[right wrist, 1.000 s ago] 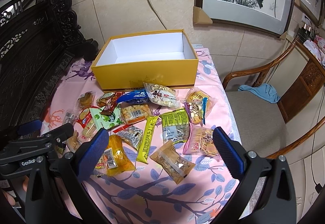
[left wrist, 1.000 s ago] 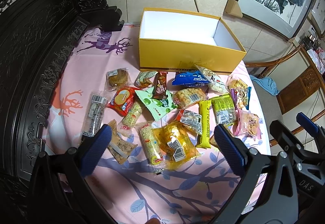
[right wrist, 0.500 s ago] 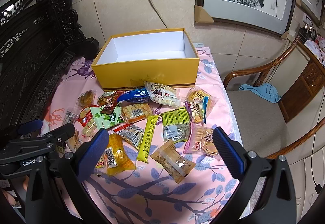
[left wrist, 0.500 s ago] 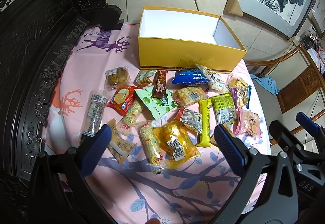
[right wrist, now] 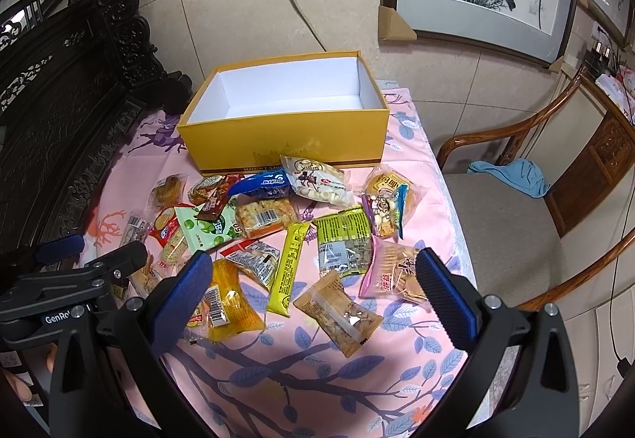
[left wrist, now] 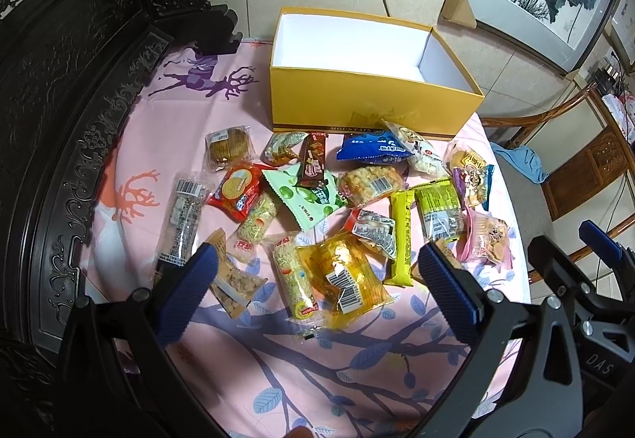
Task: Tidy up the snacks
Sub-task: 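Grasp the brown paper-wrapped pastry with the right tool while the left tool grasps the yellow bag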
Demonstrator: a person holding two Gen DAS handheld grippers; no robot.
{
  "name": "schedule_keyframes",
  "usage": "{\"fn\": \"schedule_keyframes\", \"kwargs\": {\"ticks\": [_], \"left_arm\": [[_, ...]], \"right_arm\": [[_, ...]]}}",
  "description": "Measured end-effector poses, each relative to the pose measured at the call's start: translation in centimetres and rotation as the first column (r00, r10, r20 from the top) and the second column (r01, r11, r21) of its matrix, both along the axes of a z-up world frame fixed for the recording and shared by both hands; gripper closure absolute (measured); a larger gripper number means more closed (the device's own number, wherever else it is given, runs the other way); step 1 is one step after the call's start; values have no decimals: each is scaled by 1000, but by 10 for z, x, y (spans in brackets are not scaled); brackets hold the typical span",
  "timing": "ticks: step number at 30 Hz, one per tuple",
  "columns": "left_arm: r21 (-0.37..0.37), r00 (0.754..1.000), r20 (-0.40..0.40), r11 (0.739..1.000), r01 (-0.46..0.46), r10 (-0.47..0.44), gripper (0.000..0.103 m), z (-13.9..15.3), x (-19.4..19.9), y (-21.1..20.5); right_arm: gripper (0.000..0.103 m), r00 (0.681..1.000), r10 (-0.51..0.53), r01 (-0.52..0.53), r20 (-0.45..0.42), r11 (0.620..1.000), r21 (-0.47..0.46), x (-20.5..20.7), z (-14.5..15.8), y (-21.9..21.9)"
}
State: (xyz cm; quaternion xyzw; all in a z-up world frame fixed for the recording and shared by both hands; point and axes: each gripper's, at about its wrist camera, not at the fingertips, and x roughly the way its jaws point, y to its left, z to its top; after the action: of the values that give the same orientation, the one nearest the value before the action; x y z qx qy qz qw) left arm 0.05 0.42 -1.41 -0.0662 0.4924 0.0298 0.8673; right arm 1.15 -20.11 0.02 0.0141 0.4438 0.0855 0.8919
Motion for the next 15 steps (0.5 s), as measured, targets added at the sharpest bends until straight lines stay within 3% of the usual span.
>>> {"fn": "schedule_keyframes", "kwargs": {"ticks": [5,9,15], "left_arm": [[13,999,-38,1000,-7,7,2,-15,4,1],[37,997,-80,999,-6,9,2,-43,3,1],[48,989,-145,999,-8,15,2,-92,0,3]], "right_arm": [[1,999,8,-8,-39,1000,2,4,-15,-7],[1,995,49,-52,-90,998,-29,2,-43,-8],[1,977,147,-147,-154,989,15,-3,-95,-7]]}}
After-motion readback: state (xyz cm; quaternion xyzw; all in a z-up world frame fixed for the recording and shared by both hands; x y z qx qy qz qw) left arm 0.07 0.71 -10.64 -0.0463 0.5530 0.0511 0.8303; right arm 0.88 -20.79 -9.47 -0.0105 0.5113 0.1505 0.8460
